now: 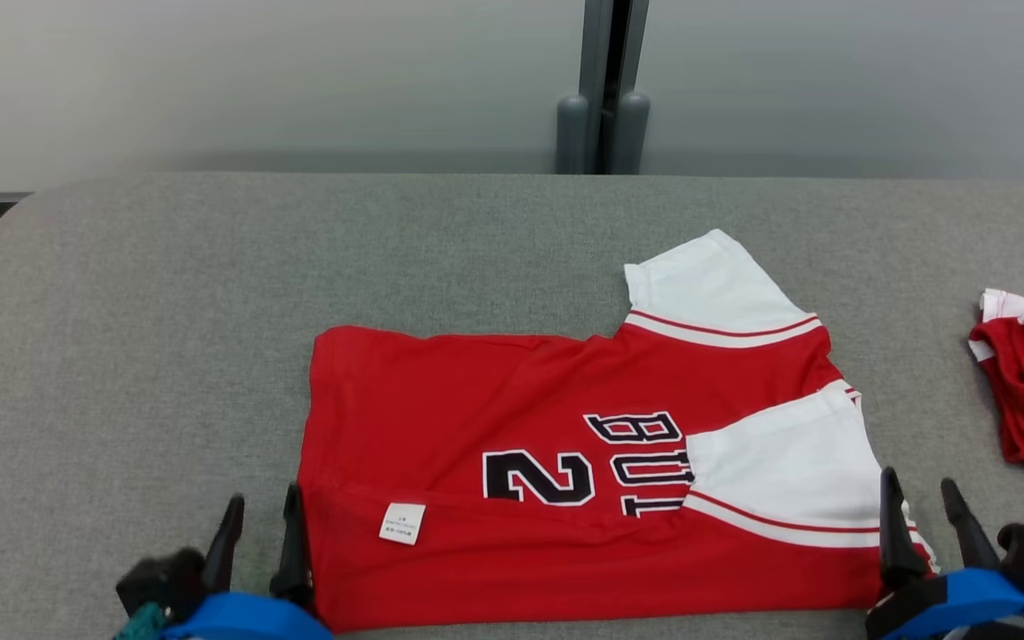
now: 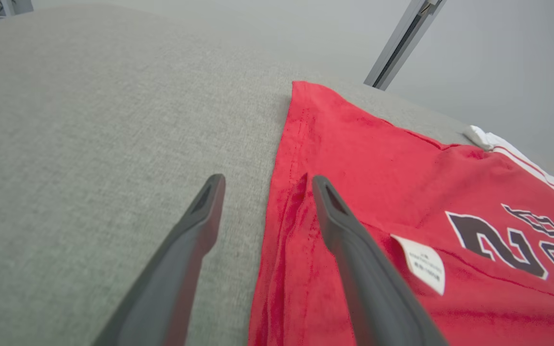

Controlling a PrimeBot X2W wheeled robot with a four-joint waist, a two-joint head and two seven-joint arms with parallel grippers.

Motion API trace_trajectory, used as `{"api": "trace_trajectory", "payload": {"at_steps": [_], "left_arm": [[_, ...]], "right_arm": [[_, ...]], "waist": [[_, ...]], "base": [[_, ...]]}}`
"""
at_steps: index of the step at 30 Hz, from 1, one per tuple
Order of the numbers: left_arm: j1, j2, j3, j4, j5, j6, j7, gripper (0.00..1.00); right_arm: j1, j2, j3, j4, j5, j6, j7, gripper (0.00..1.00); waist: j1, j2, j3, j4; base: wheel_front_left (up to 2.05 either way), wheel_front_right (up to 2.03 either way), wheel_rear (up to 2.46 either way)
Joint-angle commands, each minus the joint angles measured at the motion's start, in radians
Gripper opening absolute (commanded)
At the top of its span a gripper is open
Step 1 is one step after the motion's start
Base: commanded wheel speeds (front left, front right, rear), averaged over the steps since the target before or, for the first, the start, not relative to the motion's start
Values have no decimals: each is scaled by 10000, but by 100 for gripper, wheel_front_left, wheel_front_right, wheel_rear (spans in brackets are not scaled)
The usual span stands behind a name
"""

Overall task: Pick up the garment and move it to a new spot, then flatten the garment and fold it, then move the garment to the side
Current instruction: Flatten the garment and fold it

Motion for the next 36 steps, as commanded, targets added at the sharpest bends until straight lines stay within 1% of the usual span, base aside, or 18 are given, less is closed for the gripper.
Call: {"api": "trace_trajectory", "payload": {"at_steps": [1, 5, 8, 14, 18, 21, 26, 27, 29, 30, 36], "left_arm": [[-475, 70, 36, -154, 146, 28, -27, 100], [-1902, 299, -205, -6, 238, 28, -25, 100], [-3180, 550, -543, 635, 46, 28, 24, 100], [-5170, 1051, -1279, 2142, -293, 28, 687, 100], [-5809, 1279, -1818, 3023, -577, 28, 1112, 100], [-6126, 1411, -2103, 3550, -551, 28, 1040, 100], [-6316, 1300, -2874, 4000, -874, 26, 934, 100], [-6368, 1289, -3052, 4033, -902, 26, 933, 85], [-6499, 1250, -3334, 4022, -1037, 22, 791, 7], [-6604, 1282, -3407, 4016, -1089, 22, 657, 0], [-7108, 1253, -3787, 3778, -1190, 26, 103, 0]], "right_arm": [[-269, -39, -46, -88, -111, 1, 0, 100], [-1122, -37, 69, -170, -376, 1, -1, 100], [-1786, -40, 289, -105, -585, 1, -1, 100], [-2789, -37, 721, -3, -807, 1, 0, 100], [-3135, -40, 921, 19, -850, 1, 0, 100], [-3374, -39, 982, 42, -925, 1, 0, 100], [-3939, -217, 1192, 110, -1195, 1, 247, 100], [-4095, -288, 1299, 136, -1268, 1, 368, 100], [-4477, -526, 1414, 181, -1376, -1, 632, 100], [-4704, -670, 1428, 223, -1441, -1, 788, 100], [-6254, -1416, 1454, 953, -1713, -1, 2170, 100]], "waist": [[1, 0, 229, 104], [1, 0, 787, 117], [1, 0, 1258, 47], [1, 0, 2043, -161], [1, 0, 2370, -282], [1, 0, 2543, -333], [1, 0, 2795, -234], [1, 0, 2835, -195], [1, 0, 2938, -71], [1, 0, 2979, 1], [1, 0, 3247, 678]], "base": [[0, 0, 0], [0, 0, 0], [0, 0, 0], [0, 0, 0], [0, 0, 0], [0, 0, 0], [0, 0, 0], [0, 0, 0], [0, 0, 0], [0, 0, 0], [0, 0, 0]]}}
